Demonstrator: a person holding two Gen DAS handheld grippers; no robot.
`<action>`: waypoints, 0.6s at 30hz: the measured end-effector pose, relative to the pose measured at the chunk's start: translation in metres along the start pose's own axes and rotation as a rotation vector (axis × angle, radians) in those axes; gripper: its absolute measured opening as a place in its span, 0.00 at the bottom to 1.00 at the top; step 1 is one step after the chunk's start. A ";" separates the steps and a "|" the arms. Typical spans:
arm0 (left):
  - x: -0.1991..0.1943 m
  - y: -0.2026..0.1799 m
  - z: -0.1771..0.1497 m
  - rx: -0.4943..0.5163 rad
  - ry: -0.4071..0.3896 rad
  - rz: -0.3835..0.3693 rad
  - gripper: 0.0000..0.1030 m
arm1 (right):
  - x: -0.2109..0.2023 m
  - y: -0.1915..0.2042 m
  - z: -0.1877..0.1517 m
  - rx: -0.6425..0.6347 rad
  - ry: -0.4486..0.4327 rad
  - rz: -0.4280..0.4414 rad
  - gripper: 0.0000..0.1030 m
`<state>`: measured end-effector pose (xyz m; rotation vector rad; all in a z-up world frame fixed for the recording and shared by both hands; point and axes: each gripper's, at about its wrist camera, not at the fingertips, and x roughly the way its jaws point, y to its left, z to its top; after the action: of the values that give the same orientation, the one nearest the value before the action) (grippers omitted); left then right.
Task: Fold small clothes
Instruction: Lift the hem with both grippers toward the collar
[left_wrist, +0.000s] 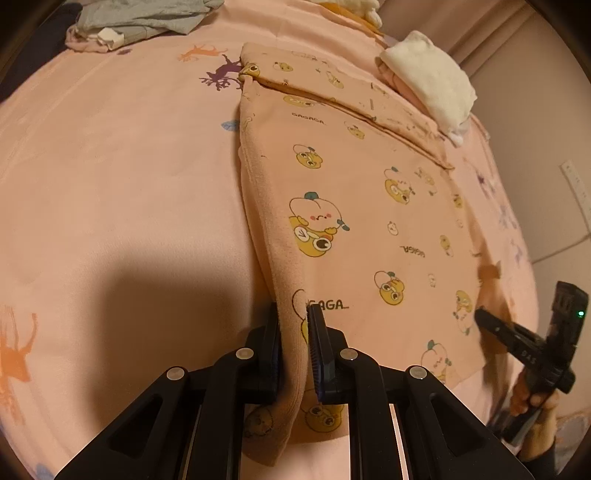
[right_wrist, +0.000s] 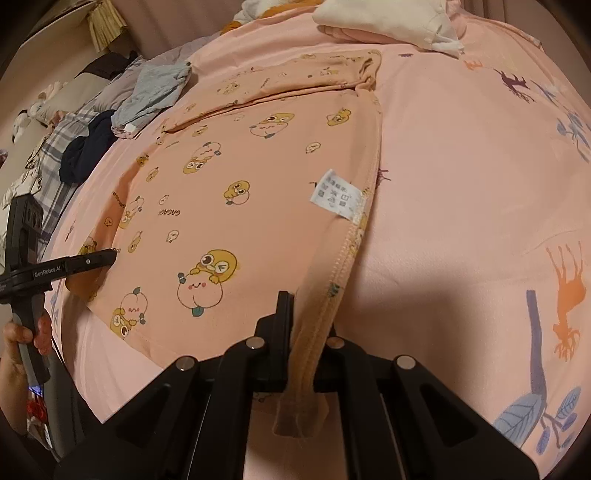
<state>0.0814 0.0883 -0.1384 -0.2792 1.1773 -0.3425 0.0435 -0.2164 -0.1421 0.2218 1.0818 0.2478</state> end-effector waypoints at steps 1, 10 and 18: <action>0.000 -0.002 0.000 0.004 0.001 0.014 0.15 | 0.000 -0.001 -0.001 -0.003 -0.004 0.005 0.05; 0.003 -0.018 -0.002 0.107 0.009 0.107 0.15 | -0.002 -0.007 -0.004 -0.007 -0.011 0.074 0.05; 0.007 -0.027 0.001 0.222 0.038 0.126 0.15 | 0.000 -0.011 0.000 -0.048 0.029 0.125 0.05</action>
<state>0.0813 0.0609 -0.1336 -0.0049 1.1765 -0.3660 0.0446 -0.2272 -0.1456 0.2435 1.0911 0.3899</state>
